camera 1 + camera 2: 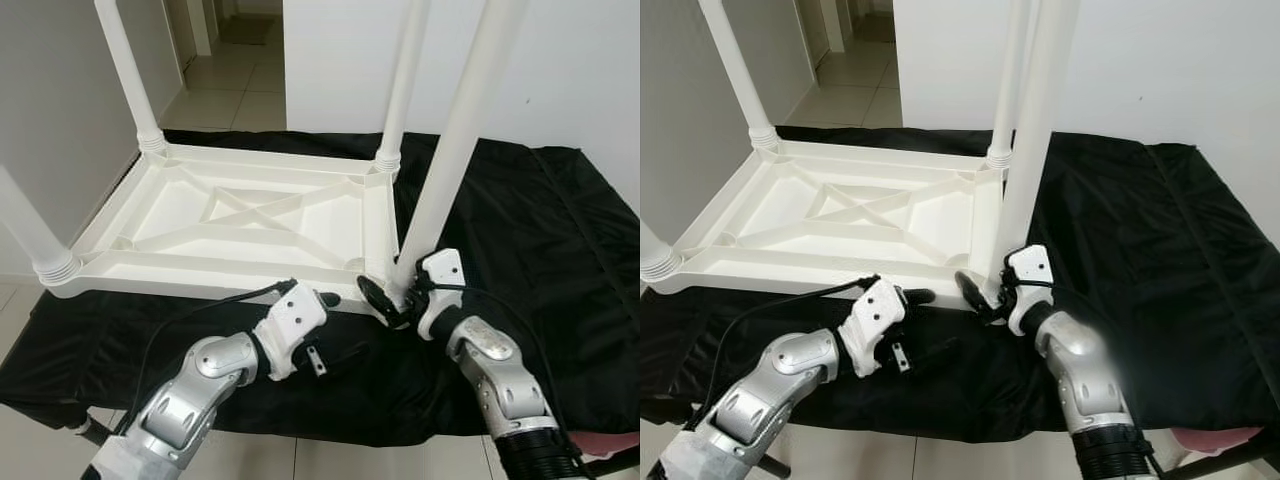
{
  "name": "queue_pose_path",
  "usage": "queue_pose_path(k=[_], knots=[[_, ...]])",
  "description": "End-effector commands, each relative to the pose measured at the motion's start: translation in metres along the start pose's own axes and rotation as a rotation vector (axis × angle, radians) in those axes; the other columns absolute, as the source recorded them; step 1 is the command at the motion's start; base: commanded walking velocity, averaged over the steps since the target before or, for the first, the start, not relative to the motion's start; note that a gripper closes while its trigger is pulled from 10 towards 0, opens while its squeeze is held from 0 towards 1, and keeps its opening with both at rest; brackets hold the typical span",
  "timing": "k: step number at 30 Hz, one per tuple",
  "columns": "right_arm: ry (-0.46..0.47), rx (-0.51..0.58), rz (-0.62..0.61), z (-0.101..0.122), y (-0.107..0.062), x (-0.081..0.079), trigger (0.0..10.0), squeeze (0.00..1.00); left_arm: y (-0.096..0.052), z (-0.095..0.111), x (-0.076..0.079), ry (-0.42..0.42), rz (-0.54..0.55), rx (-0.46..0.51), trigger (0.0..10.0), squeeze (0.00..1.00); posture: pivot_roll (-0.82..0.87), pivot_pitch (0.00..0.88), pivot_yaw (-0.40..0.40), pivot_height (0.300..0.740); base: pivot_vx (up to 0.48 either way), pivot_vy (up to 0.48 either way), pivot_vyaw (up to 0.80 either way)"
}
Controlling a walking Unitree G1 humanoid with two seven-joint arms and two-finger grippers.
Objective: Building children table
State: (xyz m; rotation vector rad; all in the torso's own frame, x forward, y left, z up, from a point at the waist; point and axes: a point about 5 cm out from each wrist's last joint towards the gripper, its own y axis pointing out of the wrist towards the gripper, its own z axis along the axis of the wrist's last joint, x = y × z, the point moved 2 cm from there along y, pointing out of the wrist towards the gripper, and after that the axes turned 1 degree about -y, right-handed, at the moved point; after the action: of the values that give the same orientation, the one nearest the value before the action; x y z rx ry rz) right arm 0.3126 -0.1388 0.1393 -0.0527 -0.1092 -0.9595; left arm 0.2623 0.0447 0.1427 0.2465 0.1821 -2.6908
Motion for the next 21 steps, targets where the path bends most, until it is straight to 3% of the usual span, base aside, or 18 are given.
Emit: queue_pose_path(k=[1, 7, 8, 9, 10, 11, 21], knots=[[-0.007, 0.004, 0.045, 0.001, 0.002, -0.003, 10.0, 0.00, 0.000, -0.001, 0.002, 0.011, -0.021, -0.005, 10.0, 0.00, -0.07, 0.026, 0.005, 0.740, 0.000, 0.000, 0.00], [-0.073, -0.030, 0.125, -0.001, 0.000, 0.002, 10.0, 0.00, 0.001, -0.002, 0.000, 0.021, -0.031, -0.008, 10.0, 0.00, -0.07, 0.022, 0.004, 0.740, 0.000, 0.000, 0.00], [-0.095, -0.038, 0.127, -0.001, -0.002, 0.006, 6.5, 0.00, 0.001, -0.003, 0.000, 0.023, -0.034, -0.013, 10.0, 0.00, -0.08, 0.012, 0.005, 0.740, 0.000, 0.000, 0.00], [-0.106, -0.043, 0.132, -0.001, -0.003, 0.008, 4.5, 0.00, 0.001, -0.005, 0.001, 0.027, -0.036, -0.016, 10.0, 0.00, -0.08, 0.003, 0.008, 0.740, 0.000, 0.000, 0.00], [-0.118, -0.047, 0.137, -0.001, -0.005, 0.009, 1.4, 0.00, 0.001, -0.005, 0.001, 0.028, -0.037, -0.018, 10.0, 0.00, -0.08, 0.003, 0.008, 0.740, 0.000, 0.000, 0.00], [-0.127, -0.046, 0.140, -0.001, -0.007, 0.010, 0.0, 0.00, 0.001, -0.005, 0.002, 0.029, -0.037, -0.017, 10.0, 0.00, -0.09, 0.003, 0.013, 0.740, 0.000, 0.000, 0.00], [-0.086, -0.038, 0.117, -0.002, -0.015, 0.013, 0.0, 0.00, 0.006, -0.002, -0.004, 0.046, -0.044, -0.009, 10.0, 0.00, -0.10, 0.003, 0.031, 0.740, 0.000, 0.000, 0.00]])
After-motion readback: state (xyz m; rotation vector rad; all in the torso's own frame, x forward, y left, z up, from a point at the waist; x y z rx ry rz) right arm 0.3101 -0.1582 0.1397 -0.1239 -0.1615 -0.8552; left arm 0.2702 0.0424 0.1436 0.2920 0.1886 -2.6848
